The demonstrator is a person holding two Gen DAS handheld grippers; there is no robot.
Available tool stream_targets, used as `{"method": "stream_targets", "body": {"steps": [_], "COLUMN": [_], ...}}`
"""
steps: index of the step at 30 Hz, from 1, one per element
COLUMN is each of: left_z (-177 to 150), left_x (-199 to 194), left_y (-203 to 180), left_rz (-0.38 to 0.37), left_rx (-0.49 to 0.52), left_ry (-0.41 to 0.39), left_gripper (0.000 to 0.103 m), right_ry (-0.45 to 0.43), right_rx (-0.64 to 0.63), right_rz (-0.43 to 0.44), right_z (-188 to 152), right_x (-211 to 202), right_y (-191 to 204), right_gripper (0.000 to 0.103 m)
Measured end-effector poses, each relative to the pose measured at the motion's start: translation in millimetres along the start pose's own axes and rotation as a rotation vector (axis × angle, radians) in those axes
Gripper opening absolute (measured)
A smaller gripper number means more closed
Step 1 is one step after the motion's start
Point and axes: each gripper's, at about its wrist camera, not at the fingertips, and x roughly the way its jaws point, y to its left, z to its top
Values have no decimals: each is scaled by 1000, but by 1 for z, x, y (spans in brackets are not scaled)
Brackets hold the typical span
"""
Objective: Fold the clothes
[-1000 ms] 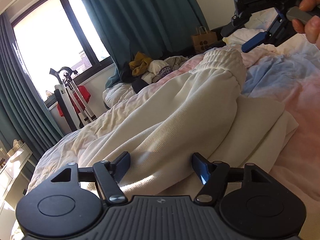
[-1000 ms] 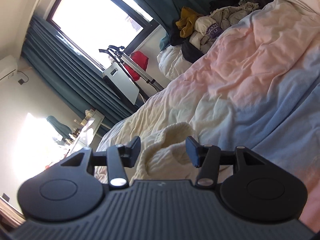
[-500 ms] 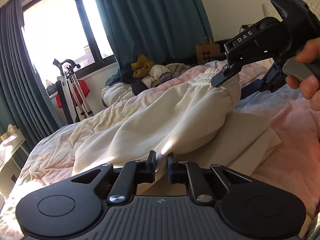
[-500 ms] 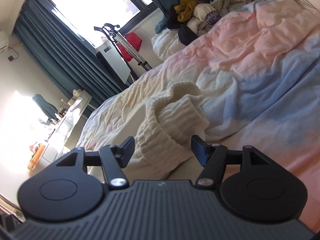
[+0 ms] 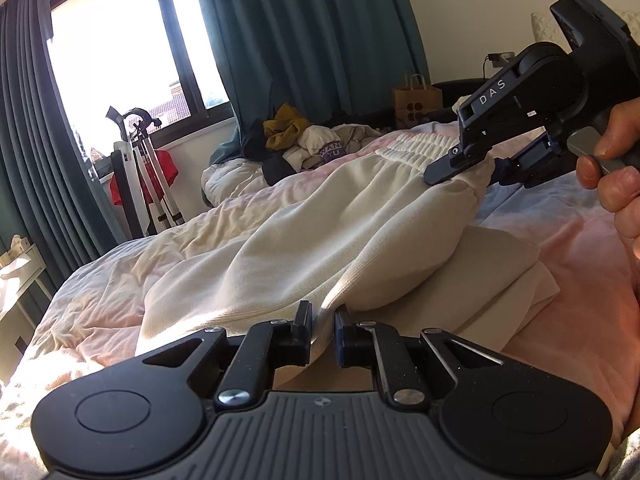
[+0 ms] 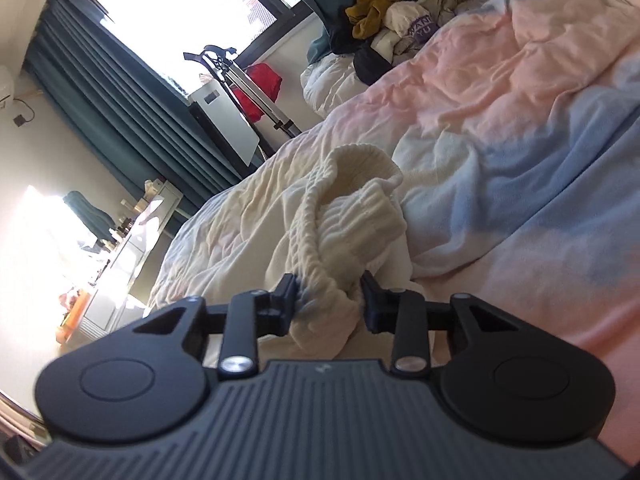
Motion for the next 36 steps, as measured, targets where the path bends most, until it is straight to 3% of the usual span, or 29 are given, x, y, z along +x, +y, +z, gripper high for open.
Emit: {"method": "stream_targets", "body": {"steps": [6, 10, 13, 14, 16, 17, 18, 19, 21, 24, 29, 32, 36], "left_z": [4, 0, 0, 0, 2, 3, 4, 6, 7, 6, -11, -21, -35], "left_x": [-14, -7, -7, -11, -18, -21, -25, -29, -34, -31, -2, 15, 40], "left_y": [3, -2, 4, 8, 16, 20, 25, 30, 44, 89, 177, 207, 216], "left_rz": [-88, -104, -130, -140, -158, -168, -180, -192, -212, -260, -256, -225, -238], "left_rx": [-52, -31, -72, -99, -153, -181, -211, -242, -324, -553, -927, -1008, -1051], "left_ry": [-8, 27, 34, 21, -6, -17, -27, -36, -32, 2, 121, 210, 312], "left_gripper": [13, 14, 17, 20, 39, 58, 66, 68, 74, 79, 84, 85, 85], "right_ry": [-41, 15, 27, 26, 21, 18, 16, 19, 24, 38, 105, 127, 146], "right_rx": [101, 123, 128, 141, 172, 187, 203, 213, 205, 194, 219, 209, 175], "right_rz": [-31, -108, -126, -120, -103, -94, -86, -86, -109, -142, -113, -99, -94], "right_z": [-7, -13, -15, -16, -16, -16, -16, -16, -16, -16, -22, -23, -23], "right_x": [-31, -21, -17, -17, -18, -19, -20, -20, -21, -19, -6, 3, 15], "right_y": [-6, -19, -21, -23, -26, -27, -29, -30, -28, -28, -35, -33, -29], "right_gripper": [29, 30, 35, 37, 40, 43, 47, 51, 69, 85, 84, 87, 93]}}
